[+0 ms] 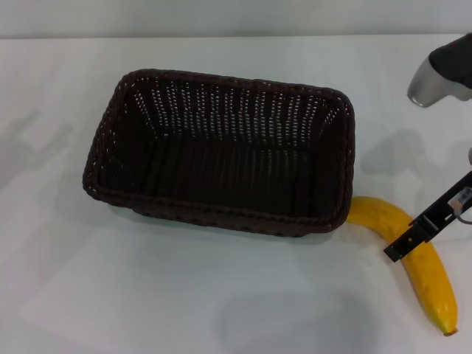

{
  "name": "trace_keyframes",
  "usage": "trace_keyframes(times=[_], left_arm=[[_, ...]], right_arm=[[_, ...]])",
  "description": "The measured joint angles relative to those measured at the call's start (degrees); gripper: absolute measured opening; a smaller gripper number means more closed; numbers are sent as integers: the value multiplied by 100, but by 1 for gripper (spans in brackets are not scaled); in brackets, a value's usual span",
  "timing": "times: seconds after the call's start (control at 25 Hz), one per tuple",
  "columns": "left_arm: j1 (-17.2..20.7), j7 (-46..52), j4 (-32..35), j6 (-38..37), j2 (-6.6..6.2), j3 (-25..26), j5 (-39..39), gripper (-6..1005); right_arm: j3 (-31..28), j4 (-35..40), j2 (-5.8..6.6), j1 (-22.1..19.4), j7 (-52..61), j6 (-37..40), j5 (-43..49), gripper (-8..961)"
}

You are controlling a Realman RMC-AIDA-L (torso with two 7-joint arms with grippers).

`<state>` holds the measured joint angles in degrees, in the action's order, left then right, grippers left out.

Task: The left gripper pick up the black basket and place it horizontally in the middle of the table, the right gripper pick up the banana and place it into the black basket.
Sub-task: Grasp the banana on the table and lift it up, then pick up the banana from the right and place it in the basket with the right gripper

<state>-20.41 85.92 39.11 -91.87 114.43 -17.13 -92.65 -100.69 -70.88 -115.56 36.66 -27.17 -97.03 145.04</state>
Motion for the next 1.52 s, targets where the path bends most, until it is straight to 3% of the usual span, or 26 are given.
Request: trace_keyframes(times=[0.4, 0.72, 0.88, 1.28, 1.52], left_arm=[[85, 42, 0, -16, -34, -3, 224, 835], [119, 4, 19, -24, -42, 0, 368, 835], [156, -24, 28, -25, -49, 0, 458, 835], [139, -5, 54, -21, -73, 0, 473, 833], [112, 5, 42, -5, -72, -1, 466, 832]], right_arm=[[458, -277, 13, 1, 332, 136, 609, 665], [469, -367, 35, -1, 275, 174, 692, 504], [107, -520, 79, -25, 154, 211, 840, 490], [-1698, -1310, 117, -94, -661, 431, 1609, 521], [-1935, -1889, 70, -52, -978, 687, 1030, 539]])
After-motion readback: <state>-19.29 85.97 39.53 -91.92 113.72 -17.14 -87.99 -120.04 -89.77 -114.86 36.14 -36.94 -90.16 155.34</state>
